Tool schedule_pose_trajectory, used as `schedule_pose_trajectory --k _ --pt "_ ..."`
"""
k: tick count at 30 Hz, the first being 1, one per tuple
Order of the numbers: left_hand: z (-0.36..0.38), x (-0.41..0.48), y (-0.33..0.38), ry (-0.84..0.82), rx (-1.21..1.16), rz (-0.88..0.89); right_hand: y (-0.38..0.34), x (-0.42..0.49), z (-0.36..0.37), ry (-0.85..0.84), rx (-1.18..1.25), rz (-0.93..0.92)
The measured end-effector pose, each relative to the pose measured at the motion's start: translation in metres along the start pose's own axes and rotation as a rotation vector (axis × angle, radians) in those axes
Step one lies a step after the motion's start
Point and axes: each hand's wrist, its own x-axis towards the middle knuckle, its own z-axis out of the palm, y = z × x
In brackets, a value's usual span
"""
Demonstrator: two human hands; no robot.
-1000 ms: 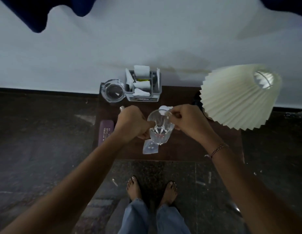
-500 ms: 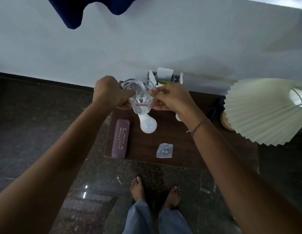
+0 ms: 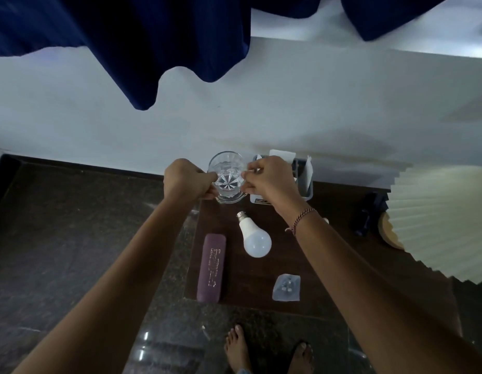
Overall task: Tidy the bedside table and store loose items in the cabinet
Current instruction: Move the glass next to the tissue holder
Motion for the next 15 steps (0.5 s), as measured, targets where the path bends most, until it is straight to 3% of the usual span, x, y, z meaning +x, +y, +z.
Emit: schedule_pose_trajectory --k 15 --pt "0.012 0.031 -0.007 -0.057 -0.106 -0.045 0.004 0.039 0.017 0.018 -0.195 0.026"
